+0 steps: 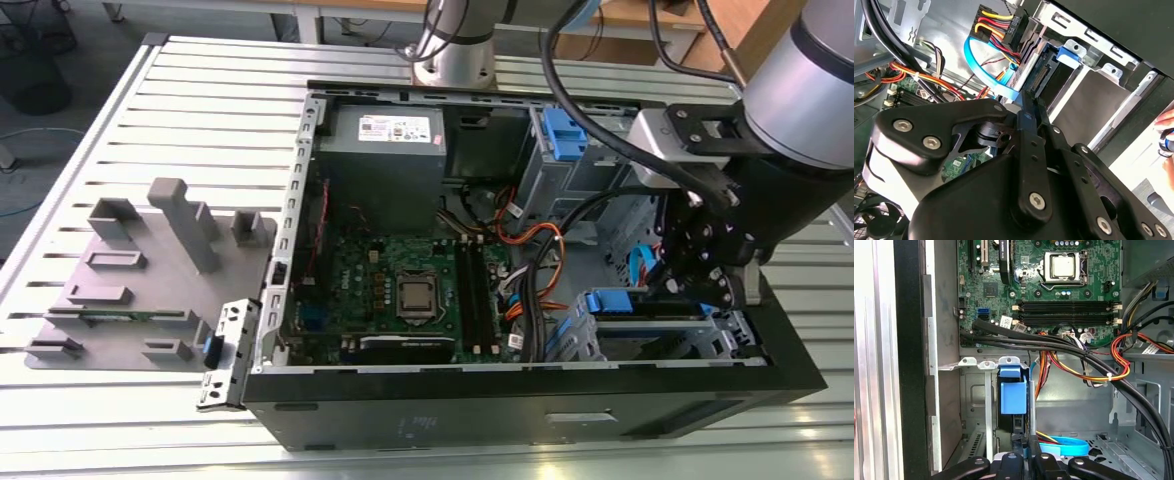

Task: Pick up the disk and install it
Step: 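Insert the first disk wire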

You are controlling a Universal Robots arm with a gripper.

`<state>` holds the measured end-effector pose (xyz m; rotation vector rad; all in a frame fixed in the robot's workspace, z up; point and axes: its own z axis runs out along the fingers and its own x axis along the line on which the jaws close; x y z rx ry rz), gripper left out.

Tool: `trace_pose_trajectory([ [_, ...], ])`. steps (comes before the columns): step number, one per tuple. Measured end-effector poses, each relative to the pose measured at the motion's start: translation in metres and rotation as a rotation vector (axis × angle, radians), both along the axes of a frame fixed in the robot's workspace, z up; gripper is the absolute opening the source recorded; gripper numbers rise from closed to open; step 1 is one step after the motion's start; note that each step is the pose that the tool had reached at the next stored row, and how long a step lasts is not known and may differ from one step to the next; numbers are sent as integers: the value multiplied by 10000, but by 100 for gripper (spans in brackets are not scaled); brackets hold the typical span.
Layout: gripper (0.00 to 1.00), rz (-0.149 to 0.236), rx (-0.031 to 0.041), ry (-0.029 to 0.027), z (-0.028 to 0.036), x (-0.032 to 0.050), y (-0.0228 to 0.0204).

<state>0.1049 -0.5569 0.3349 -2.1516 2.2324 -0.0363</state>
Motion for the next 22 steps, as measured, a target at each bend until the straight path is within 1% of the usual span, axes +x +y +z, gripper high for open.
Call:
trace_pose_trajectory([
  [3, 16, 0, 1, 0, -22, 0, 0],
  [7, 16, 0, -2, 0, -27, 0, 0],
  [10, 16, 0, -4, 0, -49, 0, 0],
  [18, 16, 0, -1, 0, -55, 0, 0],
  [19, 17, 0, 15, 0, -61, 0, 1],
  [21, 17, 0, 7, 0, -60, 0, 0],
  [22, 24, 0, 4, 0, -59, 0, 0],
])
